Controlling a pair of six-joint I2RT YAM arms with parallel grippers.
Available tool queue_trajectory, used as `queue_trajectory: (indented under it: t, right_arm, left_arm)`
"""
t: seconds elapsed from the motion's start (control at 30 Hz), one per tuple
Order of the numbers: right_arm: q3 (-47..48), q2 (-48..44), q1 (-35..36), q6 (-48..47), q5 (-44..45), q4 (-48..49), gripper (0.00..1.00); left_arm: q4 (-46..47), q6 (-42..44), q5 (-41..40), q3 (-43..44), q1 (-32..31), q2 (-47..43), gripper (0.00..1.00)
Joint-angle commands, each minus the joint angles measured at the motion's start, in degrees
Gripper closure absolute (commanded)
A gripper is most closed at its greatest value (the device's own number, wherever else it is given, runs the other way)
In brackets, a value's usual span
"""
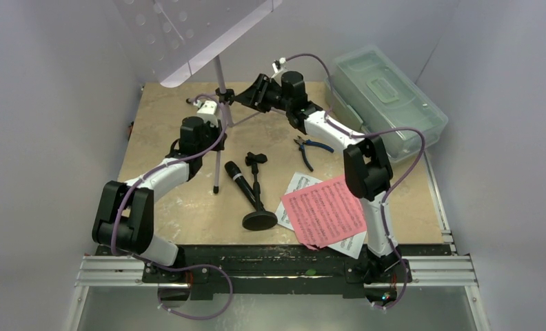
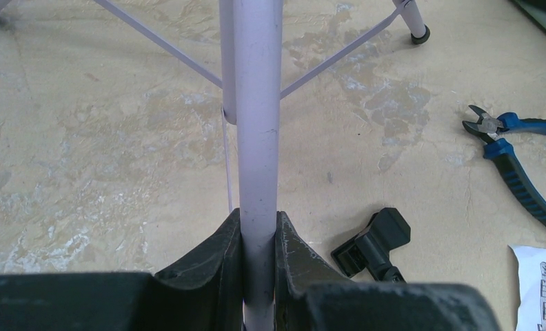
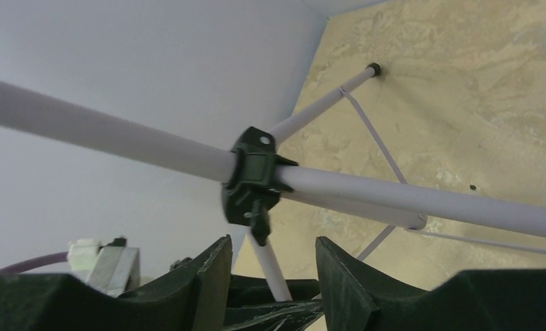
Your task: Set up the instrument practice props
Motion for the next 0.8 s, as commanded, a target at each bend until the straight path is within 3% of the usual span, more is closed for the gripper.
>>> queue_trajectory:
  t: [0.0,0.17,0.4,0.57,0.77]
  right_arm:
    - [3.95,1.79,0.54,3.76,0.67,2.37,0.52]
    - [4.17,2.28,0.53,5.83,0.99,5.62,0.58]
    - [3.58,1.92,0.73,8.76,2.16,7.38,0.51]
    - [4.54,3.01,0.66,10.20,1.65,6.47,0.55]
    - [1.79,0.77,0.63,10.20,1.97,8.94,0.51]
  left_arm:
    - [-4.72,-2.10,0.89,-0.07,0.56,0.85,1.00]
    - [-4.84,-2.37,0.90,-0.59,0.38,0.36,1.00]
    - [-5.07,-2.48,1.02,-0.26,0.35,0.08,1.00]
    - [-5.18,-2.33,0.77,-0.40,0.29,-0.71,1.00]
    - [-5.12,-2.22,0.41,-0.53,0.28,-0.91,1.00]
